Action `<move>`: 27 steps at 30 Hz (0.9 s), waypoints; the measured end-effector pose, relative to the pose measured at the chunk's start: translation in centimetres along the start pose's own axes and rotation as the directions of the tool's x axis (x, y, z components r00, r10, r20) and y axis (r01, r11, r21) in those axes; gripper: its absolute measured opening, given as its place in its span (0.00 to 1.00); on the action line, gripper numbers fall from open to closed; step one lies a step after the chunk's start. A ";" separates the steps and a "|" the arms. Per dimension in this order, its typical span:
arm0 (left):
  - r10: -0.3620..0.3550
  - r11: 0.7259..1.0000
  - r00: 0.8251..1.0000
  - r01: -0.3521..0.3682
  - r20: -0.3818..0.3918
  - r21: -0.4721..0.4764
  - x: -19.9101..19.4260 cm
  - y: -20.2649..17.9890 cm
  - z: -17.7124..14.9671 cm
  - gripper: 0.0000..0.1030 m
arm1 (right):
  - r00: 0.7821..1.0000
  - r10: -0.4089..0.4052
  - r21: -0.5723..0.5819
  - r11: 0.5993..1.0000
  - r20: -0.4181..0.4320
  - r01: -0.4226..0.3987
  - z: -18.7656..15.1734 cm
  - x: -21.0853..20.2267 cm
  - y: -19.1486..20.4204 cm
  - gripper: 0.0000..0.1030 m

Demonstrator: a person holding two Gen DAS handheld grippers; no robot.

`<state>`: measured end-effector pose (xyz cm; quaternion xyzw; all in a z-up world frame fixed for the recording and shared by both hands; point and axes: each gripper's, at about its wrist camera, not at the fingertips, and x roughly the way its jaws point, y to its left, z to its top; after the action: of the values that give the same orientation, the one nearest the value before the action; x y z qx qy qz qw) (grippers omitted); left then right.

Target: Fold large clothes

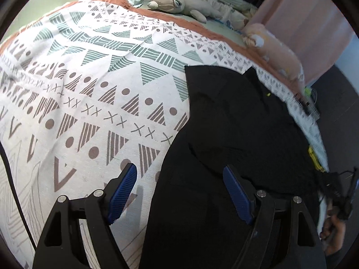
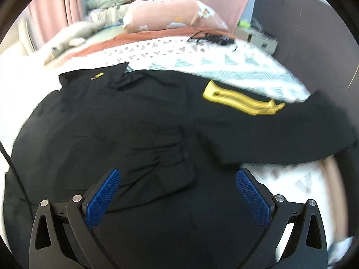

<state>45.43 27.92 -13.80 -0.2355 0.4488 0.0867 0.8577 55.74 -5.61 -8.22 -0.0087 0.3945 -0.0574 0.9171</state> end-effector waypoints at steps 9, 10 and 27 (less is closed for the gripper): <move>0.116 0.988 0.991 -0.108 -0.067 0.108 4.8 -2.5 -0.2 0.60 | 0.988 -0.143 -0.187 0.974 -0.052 0.131 -1.2 6.0 3.2 0.96; 0.138 0.986 0.988 -0.130 -0.073 0.106 5.3 -2.5 -0.1 0.60 | 0.983 -0.179 -0.226 0.960 -0.049 0.164 -0.7 6.4 3.4 0.91; 0.244 0.968 0.967 -0.237 -0.075 0.086 6.9 -1.9 -0.2 0.50 | 0.968 -0.251 -0.296 0.923 0.022 0.246 4.1 11.7 4.0 0.90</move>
<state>50.00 25.74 -18.80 -0.1500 0.5133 0.1629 0.8292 67.11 -3.09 -14.10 -0.1952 0.4018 -0.1133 0.8875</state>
